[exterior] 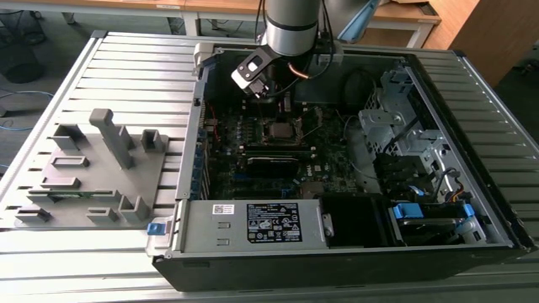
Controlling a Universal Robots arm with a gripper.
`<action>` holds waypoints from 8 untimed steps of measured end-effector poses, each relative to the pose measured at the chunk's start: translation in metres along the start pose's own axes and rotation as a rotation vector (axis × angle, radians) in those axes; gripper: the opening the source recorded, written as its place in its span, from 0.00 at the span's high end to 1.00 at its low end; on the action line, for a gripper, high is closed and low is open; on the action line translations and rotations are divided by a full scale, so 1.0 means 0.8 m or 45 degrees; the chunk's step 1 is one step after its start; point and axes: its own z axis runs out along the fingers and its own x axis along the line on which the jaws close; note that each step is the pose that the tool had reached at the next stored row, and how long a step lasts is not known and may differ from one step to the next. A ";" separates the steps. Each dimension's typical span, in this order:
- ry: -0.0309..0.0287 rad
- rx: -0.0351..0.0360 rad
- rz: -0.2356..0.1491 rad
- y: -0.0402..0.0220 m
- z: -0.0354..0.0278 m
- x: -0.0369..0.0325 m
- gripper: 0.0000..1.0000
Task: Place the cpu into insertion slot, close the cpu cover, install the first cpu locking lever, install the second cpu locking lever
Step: 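Close the cpu cover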
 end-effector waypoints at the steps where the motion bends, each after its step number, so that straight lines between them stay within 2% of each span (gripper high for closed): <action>1: 0.0000 0.0000 0.000 0.0000 -0.0010 0.0000 0.89; 8: 0.0001 -0.0001 0.000 0.0004 -0.0089 0.0002 0.89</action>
